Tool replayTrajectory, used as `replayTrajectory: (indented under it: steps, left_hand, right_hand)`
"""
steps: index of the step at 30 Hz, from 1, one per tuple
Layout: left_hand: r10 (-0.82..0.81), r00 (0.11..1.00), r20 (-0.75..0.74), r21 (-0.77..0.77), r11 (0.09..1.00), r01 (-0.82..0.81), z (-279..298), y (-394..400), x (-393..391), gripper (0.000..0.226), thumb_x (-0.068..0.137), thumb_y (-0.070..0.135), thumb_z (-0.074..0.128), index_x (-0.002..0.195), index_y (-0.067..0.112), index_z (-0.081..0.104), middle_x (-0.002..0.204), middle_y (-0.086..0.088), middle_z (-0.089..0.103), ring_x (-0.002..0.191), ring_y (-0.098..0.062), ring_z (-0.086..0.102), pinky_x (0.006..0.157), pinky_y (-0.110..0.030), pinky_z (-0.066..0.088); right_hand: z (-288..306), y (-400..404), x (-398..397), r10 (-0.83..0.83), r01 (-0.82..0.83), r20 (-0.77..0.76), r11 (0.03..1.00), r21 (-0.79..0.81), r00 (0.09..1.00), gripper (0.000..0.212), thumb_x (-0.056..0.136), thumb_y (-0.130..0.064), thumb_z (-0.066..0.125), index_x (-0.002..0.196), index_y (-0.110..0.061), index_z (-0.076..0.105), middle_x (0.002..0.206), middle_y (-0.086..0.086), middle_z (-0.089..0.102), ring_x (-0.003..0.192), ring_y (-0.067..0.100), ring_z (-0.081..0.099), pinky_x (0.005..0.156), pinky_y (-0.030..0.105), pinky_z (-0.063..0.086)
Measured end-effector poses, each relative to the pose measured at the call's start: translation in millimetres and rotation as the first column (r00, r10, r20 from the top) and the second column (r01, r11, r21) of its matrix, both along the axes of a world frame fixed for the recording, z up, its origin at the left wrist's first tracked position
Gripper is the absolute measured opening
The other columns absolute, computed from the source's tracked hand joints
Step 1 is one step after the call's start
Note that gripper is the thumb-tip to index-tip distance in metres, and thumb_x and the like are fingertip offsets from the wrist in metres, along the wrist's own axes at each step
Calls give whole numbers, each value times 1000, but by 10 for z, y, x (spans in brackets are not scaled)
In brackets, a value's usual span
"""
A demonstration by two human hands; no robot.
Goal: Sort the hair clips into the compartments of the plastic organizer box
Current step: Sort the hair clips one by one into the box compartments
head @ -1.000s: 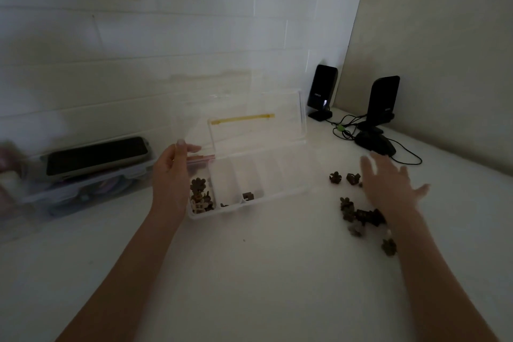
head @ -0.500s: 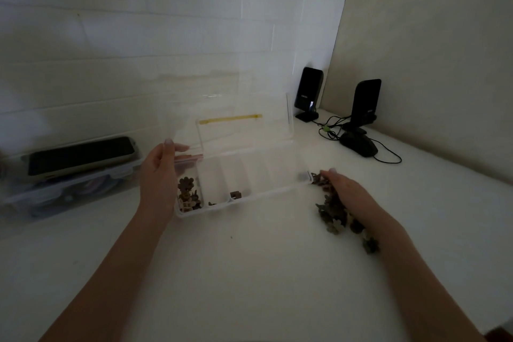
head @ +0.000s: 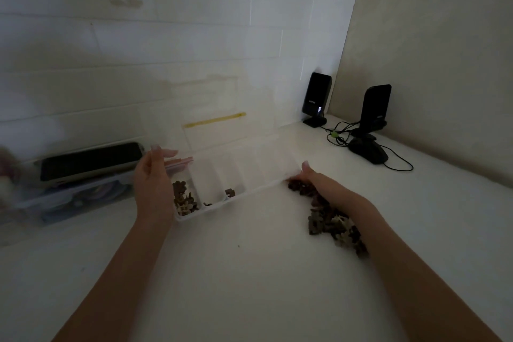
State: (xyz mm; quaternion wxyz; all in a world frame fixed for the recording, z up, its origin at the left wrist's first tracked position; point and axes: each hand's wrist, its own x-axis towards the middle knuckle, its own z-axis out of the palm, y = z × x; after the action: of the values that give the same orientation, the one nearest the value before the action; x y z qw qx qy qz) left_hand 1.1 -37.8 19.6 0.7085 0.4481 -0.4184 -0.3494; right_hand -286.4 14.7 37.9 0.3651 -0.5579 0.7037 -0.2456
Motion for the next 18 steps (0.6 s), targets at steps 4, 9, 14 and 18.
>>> replayTrajectory:
  steps: [4,9,14,18]
  left_hand:
    - [46,998,-44,12,999,-45,16,-45,74,38,99,34,43,67,29,63,85,5,67,90,-30,64,87,-42,48]
    - [35,998,-59,24,999,-34,12,-40,27,36,100,30,41,70,24,60,82,4,65,77,-19,64,86,-40,48]
    - [1,1000,-31,2,1000,-1,-5,11,-45,36,100,31,41,70,25,60,84,5,65,85,-22,62,94,-44,46]
    - [-4,1000,-21,-4,1000,4,-14,27,-53,36,99,37,41,71,28,61,89,0,67,97,-30,62,97,-46,45]
  right_hand:
    - [-50,96,-16,116,-99,135,987,-125,984,78,97,-52,3,107,-15,72,133,-5,57,133,4,36,118,39,7]
    - [-174,288,1,36,-5,190,987,-162,981,82,94,-58,1,95,-24,76,119,-12,65,122,-4,46,112,28,13]
    - [-146,485,-105,-180,266,335,936,-232,925,72,97,-53,5,108,-22,70,123,-1,64,122,14,52,111,33,28]
    - [-233,864,-228,-369,430,240,851,-302,898,71,97,-53,5,120,-18,63,130,2,59,127,18,47,102,28,24]
